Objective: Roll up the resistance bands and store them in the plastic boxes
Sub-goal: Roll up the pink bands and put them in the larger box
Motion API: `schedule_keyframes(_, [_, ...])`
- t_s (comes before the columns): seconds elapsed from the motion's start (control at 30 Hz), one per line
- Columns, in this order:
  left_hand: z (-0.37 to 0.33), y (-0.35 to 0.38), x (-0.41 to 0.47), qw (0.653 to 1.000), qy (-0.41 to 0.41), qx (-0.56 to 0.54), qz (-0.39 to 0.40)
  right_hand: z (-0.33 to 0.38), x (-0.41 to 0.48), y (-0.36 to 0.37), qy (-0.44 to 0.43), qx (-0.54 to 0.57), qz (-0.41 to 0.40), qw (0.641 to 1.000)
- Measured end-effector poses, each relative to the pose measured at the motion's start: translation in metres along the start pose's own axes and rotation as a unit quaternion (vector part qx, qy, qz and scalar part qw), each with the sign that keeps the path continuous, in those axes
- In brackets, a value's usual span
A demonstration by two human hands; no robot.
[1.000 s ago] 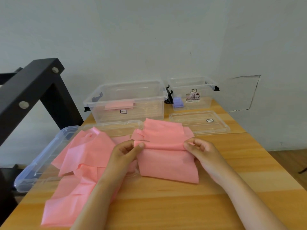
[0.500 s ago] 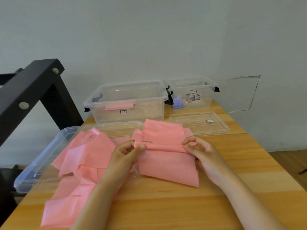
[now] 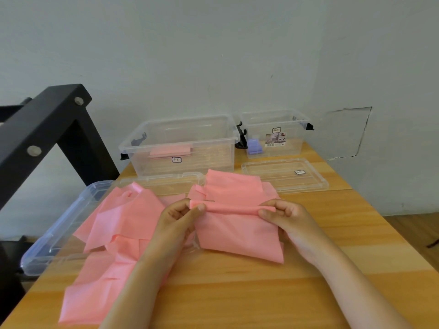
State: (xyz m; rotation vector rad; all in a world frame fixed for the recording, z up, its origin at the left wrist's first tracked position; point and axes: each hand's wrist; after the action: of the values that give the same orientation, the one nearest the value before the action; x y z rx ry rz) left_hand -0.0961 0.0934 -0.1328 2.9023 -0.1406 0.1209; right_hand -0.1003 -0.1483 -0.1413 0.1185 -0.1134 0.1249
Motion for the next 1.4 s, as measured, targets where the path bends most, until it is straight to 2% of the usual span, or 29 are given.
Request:
schedule_keyframes(0.4, [0.0053, -0.0005, 0.0017, 1.000, 0.006, 0.005, 0.016, -0.0013, 0.0016, 0.0000, -0.004, -0.006, -0.008, 1.000])
schedule_keyframes(0.67, [0.0050, 0.0015, 0.0037, 0.999, 0.022, 0.028, -0.021, -0.0005, 0.0004, -0.0003, -0.018, -0.019, -0.004, 1.000])
schedule_keyframes(0.87, [0.0054, -0.0003, 0.0029, 0.996, 0.008, 0.089, -0.002, 0.0008, 0.0006, -0.0006, -0.038, -0.043, -0.025, 0.998])
schedule_keyframes(1.1, [0.0016, 0.0013, 0.0013, 0.995, 0.037, 0.089, 0.006, 0.0008, 0.0012, -0.0038, -0.048, -0.045, -0.027, 0.997])
schedule_keyframes(1.27, [0.0059, -0.0001, 0.0013, 0.996, 0.034, 0.084, 0.019, 0.0010, 0.0014, -0.0069, -0.032, 0.007, -0.018, 0.999])
schedule_keyframes(1.4, [0.0052, 0.0022, 0.0011, 0.995, 0.038, 0.095, 0.020, -0.0009, 0.0032, -0.0068, -0.032, -0.018, -0.032, 0.999])
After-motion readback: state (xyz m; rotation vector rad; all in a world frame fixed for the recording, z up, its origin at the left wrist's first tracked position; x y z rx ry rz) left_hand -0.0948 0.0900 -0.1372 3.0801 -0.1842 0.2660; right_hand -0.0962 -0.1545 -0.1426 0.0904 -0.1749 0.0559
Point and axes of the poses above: each hand's wrist, its own x-axis towards the middle knuckle, its own y-axis out of the palm, z = x × y, and after that the axes turned 3 degrees about -y, right-handed
